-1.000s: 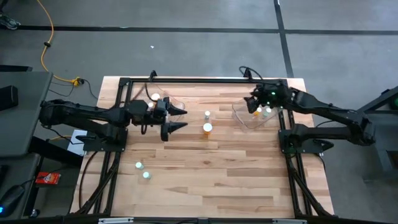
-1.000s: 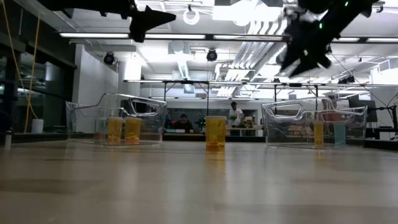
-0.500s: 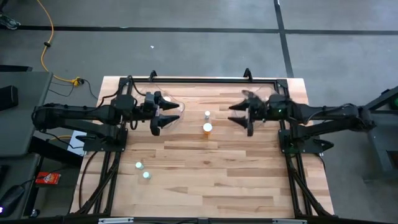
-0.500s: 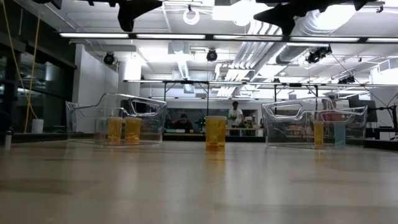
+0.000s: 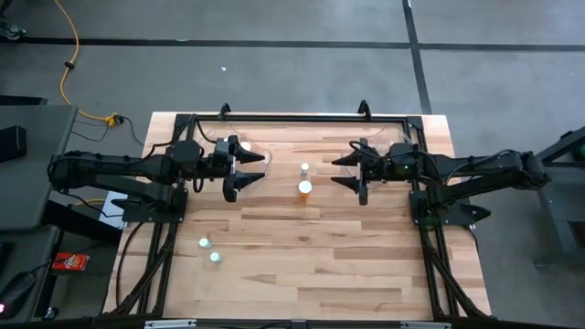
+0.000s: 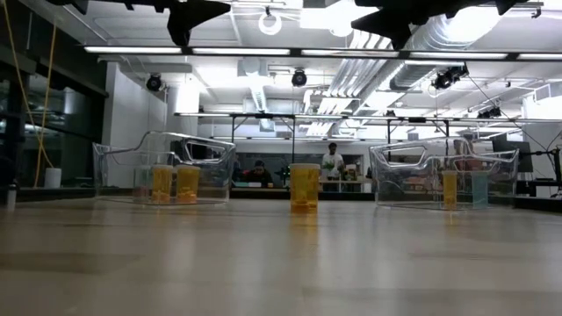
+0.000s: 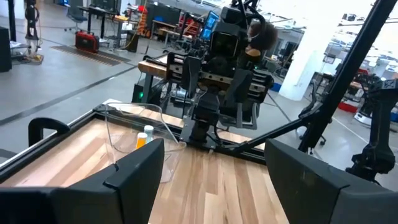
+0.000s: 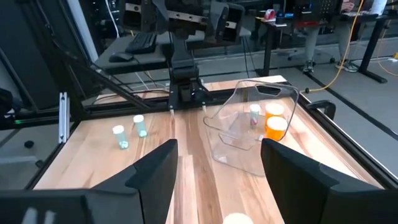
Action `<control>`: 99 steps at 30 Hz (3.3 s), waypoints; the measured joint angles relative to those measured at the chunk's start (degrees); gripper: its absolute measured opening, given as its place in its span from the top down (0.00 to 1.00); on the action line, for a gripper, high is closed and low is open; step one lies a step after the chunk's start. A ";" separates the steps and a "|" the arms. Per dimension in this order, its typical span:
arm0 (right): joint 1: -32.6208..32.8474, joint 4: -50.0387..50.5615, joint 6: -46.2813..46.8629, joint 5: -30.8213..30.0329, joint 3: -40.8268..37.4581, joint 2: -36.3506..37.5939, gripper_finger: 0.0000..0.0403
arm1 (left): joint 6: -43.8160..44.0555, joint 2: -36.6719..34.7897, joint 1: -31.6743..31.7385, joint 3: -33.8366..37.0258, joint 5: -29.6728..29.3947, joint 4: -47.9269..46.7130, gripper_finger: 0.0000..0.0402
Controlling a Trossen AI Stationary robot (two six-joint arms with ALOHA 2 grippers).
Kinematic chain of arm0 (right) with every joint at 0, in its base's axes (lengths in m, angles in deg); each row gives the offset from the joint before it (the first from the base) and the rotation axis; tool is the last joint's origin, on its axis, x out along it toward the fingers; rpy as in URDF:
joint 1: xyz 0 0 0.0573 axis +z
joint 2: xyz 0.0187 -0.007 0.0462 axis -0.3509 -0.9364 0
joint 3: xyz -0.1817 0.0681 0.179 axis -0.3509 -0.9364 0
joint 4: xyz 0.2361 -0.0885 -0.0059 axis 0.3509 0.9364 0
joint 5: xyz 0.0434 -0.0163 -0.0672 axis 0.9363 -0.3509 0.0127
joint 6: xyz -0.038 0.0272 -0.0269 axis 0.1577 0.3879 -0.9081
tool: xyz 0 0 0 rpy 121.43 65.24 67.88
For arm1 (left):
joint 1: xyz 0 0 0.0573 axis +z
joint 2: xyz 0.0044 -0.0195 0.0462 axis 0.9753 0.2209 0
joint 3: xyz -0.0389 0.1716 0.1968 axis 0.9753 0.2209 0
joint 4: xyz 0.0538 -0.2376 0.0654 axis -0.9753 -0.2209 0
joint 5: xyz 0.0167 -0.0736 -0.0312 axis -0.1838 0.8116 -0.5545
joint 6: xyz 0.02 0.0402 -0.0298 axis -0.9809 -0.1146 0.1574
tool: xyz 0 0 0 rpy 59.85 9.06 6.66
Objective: Pick and place medicine bottles into bin by pill shape (circle, oval)
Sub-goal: Put the top green tablet bottle into the right transparent bin
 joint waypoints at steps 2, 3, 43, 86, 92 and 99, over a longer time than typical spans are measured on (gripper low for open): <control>0.00 -0.03 0.00 0.00 0.00 0.00 0.44 | 0.00 0.00 0.00 0.00 0.00 0.00 0.33; 0.00 -0.02 -0.02 0.01 0.00 0.00 0.44 | 0.00 0.00 0.00 0.00 -0.02 -0.08 0.33; -0.02 -0.05 2.58 -2.08 0.11 0.00 0.44 | 16.85 0.66 -46.88 -6.49 -5.07 -73.22 0.46; -0.02 2.55 6.43 -2.10 0.11 -0.02 0.44 | 32.05 13.49 -58.27 7.15 -15.80 -53.71 0.20; -0.02 2.57 7.56 -2.10 0.11 -0.02 0.44 | 34.80 13.20 -59.37 12.95 -17.60 -44.64 0.20; -0.02 2.55 7.93 -2.10 0.11 -0.02 0.44 | 38.50 13.19 -61.97 16.86 -22.49 -39.39 0.26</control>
